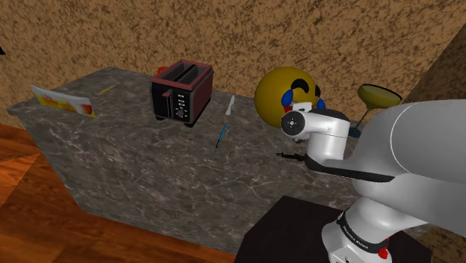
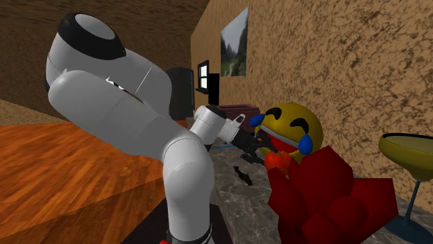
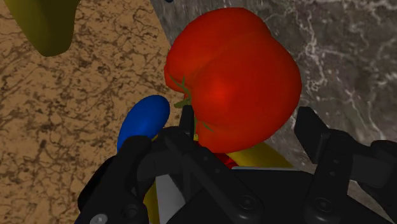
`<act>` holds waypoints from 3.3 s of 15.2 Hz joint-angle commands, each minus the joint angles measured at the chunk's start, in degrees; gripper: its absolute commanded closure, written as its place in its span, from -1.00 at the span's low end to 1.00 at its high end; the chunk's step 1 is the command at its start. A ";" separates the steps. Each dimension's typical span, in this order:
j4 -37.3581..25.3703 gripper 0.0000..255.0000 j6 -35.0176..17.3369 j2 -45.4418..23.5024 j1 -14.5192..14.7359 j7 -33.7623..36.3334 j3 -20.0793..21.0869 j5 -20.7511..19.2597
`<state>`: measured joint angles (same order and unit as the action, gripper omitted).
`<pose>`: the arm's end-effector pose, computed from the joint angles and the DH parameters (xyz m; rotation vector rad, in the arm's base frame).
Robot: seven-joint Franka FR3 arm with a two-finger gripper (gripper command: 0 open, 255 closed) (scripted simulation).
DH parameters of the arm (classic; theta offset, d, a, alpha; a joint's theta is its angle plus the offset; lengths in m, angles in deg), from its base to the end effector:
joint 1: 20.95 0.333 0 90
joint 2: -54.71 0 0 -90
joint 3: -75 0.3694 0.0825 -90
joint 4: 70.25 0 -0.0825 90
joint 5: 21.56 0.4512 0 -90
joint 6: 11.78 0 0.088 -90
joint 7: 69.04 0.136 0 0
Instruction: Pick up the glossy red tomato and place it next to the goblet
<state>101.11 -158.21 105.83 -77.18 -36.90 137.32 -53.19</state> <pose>0.3258 -0.0825 0.2847 2.0755 -0.1569 0.1747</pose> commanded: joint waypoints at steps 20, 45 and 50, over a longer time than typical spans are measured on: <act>-5.16 1.00 12.65 7.70 10.30 -17.64 -17.48 2.48; -18.65 1.00 24.23 10.26 10.98 -32.63 -28.10 2.48; -22.04 1.00 26.27 9.84 10.54 -35.10 -29.48 2.41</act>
<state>79.79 -132.46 115.69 -66.61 -71.43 108.15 -50.79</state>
